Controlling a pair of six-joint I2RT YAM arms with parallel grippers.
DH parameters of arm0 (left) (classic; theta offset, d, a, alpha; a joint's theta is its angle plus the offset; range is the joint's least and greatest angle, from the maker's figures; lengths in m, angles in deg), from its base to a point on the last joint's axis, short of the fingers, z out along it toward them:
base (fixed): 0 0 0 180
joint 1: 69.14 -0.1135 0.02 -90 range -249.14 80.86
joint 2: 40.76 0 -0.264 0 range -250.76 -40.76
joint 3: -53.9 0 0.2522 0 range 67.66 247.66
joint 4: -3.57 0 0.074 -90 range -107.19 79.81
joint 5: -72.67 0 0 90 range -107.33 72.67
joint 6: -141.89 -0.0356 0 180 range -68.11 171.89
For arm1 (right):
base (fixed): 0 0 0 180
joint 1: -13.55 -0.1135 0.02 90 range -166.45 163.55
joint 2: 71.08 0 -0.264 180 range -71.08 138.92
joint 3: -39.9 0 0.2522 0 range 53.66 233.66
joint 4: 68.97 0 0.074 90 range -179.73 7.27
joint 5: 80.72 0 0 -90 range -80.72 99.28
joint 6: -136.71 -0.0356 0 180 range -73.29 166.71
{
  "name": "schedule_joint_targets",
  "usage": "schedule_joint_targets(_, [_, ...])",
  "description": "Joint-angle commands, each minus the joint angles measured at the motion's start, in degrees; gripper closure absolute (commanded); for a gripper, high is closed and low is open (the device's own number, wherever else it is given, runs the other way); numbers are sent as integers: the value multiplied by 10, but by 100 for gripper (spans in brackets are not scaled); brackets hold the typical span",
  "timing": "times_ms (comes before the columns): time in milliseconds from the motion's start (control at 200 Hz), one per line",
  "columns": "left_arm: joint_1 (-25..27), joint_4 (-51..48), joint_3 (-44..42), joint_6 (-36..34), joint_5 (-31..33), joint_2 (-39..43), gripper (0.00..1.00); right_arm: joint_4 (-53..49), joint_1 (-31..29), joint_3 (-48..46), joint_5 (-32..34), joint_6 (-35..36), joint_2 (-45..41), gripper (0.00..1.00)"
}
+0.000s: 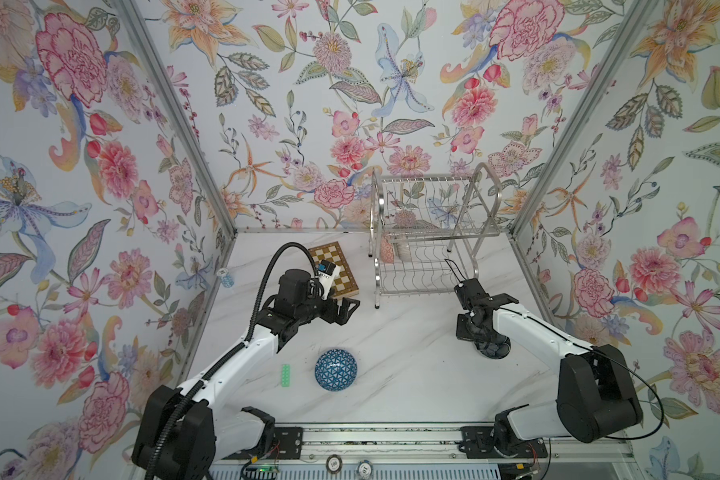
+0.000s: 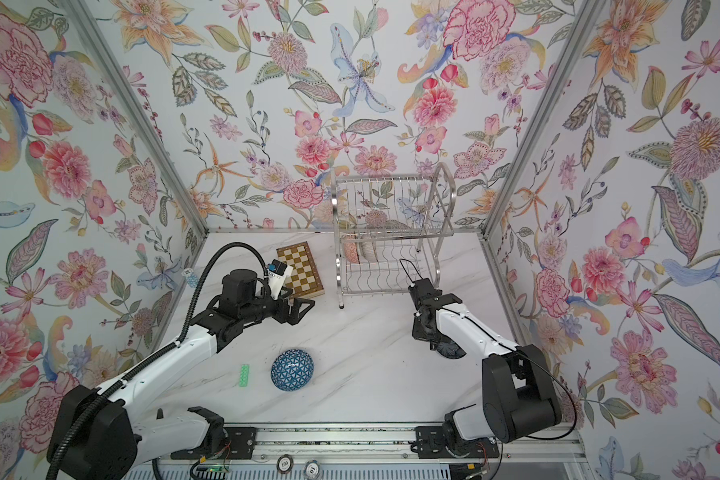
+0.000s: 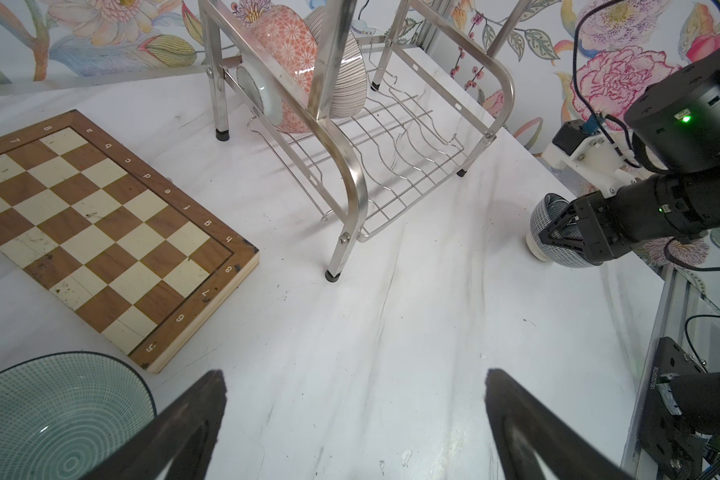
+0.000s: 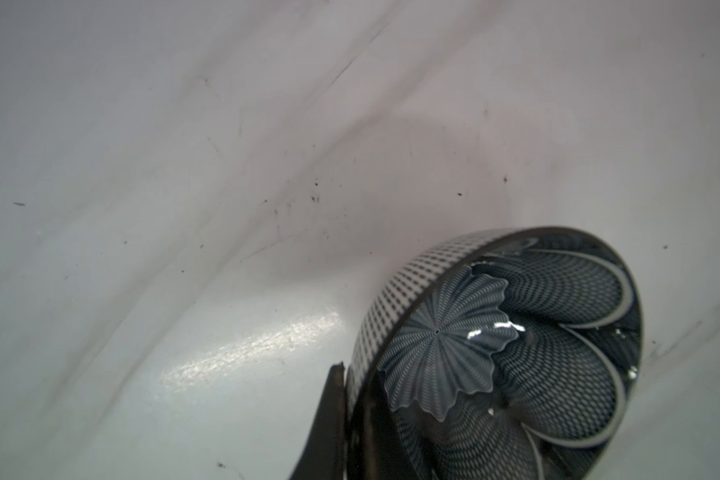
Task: Load the bowls into the dish rack
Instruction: 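Lift the dark flower-pattern bowl off the table with the right gripper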
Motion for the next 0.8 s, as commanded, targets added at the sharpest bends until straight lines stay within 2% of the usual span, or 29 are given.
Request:
schedule_joint_targets(0, [5,-5,-3,-13,8,12,1,-9,-12,23,13,-11,8,100])
schedule_joint_targets(460, [5,-5,-2,-12,5,14,1,-26,-78,80,1,-5,15,100])
schedule_joint_targets(796, [5,-7,-4,-13,7,21,1,32,-115,89,-76,22,-9,100])
